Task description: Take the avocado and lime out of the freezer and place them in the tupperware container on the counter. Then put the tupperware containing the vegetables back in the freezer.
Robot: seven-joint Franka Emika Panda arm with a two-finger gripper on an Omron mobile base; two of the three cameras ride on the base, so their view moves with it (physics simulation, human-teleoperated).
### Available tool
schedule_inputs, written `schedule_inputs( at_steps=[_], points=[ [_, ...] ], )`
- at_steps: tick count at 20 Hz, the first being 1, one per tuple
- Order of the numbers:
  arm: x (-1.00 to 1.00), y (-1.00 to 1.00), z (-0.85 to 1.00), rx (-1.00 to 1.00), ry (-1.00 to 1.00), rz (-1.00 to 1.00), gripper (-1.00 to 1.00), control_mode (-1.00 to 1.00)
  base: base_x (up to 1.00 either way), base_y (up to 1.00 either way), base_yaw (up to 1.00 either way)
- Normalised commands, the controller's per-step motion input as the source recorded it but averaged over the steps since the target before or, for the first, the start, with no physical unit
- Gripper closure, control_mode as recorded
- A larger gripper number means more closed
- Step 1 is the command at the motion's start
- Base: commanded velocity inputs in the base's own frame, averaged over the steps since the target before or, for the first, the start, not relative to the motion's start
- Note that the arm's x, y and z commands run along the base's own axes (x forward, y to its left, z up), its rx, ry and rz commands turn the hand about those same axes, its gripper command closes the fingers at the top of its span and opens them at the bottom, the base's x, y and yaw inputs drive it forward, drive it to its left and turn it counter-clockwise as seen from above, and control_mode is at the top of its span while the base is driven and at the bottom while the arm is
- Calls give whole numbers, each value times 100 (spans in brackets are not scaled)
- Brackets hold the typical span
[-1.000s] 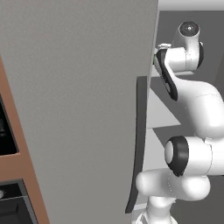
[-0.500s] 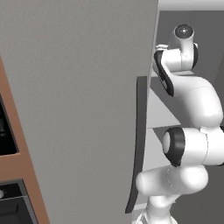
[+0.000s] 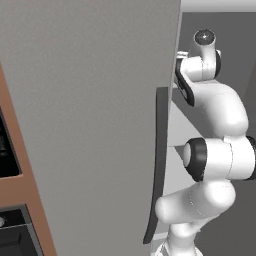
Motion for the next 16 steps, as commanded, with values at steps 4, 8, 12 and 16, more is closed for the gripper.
schedule_inputs(
  at_steps=[4, 8, 12, 16],
  points=[
    [22, -10, -14, 0, 1, -1, -100, -100, 0, 0, 0],
    [14, -13, -14, 0, 0, -1, -100, -100, 0, 0, 0],
    [1, -12, -14, 0, 1, -2, 100, -100, 0, 0, 0],
    [0, -9, -19, 0, 1, -3, 100, -100, 0, 0, 0]
  ],
)
